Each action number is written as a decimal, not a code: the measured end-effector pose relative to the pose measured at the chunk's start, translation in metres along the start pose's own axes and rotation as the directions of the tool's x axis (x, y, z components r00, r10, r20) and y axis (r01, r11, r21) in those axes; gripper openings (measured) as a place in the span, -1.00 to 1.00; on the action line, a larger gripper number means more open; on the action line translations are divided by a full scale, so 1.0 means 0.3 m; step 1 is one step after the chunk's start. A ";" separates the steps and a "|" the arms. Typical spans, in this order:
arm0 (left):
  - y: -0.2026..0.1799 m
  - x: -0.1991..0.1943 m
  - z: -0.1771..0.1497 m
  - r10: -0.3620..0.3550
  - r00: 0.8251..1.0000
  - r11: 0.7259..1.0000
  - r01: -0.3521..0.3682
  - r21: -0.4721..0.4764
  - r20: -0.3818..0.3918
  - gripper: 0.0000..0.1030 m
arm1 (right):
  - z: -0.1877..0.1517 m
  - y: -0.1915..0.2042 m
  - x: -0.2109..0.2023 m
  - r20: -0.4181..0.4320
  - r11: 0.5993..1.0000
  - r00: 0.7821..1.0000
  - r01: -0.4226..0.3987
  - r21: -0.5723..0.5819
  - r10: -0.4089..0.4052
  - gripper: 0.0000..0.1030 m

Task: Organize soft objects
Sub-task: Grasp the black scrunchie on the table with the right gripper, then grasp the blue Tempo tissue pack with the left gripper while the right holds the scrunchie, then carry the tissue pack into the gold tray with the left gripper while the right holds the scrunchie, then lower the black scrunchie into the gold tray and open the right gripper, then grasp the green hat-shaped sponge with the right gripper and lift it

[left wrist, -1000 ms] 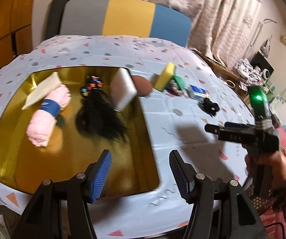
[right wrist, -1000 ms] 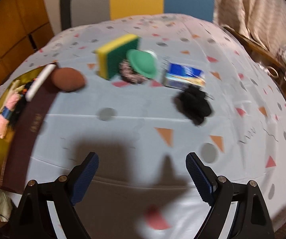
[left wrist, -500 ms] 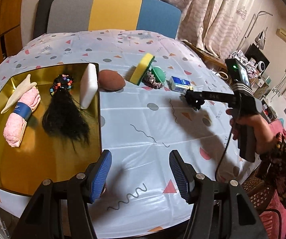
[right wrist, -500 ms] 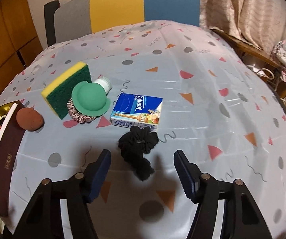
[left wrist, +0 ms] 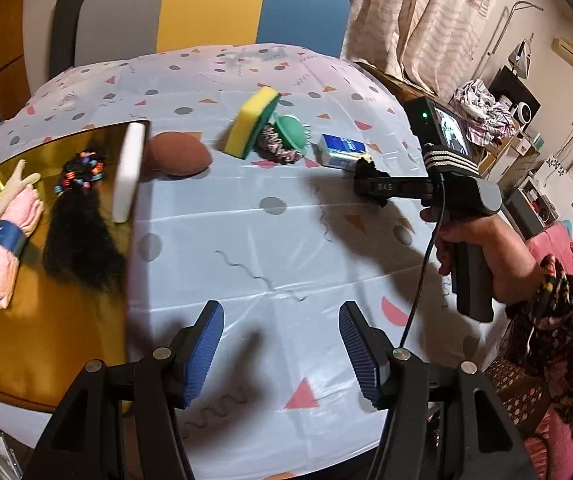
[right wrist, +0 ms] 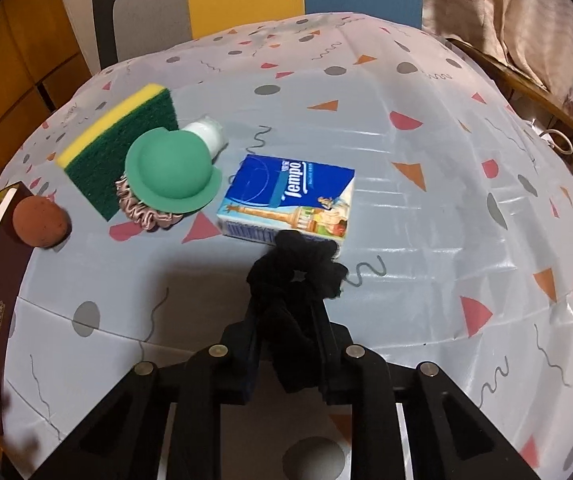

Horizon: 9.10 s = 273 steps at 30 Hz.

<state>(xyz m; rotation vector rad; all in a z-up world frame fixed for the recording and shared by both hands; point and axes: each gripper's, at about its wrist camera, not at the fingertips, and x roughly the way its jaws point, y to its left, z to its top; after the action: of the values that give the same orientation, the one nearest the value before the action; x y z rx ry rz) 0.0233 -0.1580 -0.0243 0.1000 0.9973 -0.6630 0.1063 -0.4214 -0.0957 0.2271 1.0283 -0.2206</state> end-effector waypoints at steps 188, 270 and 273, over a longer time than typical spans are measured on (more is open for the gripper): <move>0.741 -0.221 -0.114 0.246 0.962 0.924 -0.197 -0.328 0.115 0.18 | -0.196 0.545 -0.355 0.176 0.921 0.913 -0.331 -0.205 0.368 -0.64; 0.230 -0.137 -0.068 0.008 0.991 0.997 0.001 -0.071 0.132 0.18 | 0.089 0.249 -0.103 0.160 0.995 0.984 -0.085 0.060 0.074 0.22; 0.229 -0.138 -0.065 0.014 0.992 0.997 -0.004 -0.073 0.128 0.18 | 0.193 0.228 -0.030 0.151 0.990 0.987 -0.077 0.115 0.059 0.22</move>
<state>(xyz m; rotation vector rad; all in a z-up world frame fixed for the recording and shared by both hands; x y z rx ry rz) 0.0321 -0.0762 -0.0166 -0.0022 0.8956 -0.6163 0.1689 -0.3721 -0.0535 0.3496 0.8605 -0.2341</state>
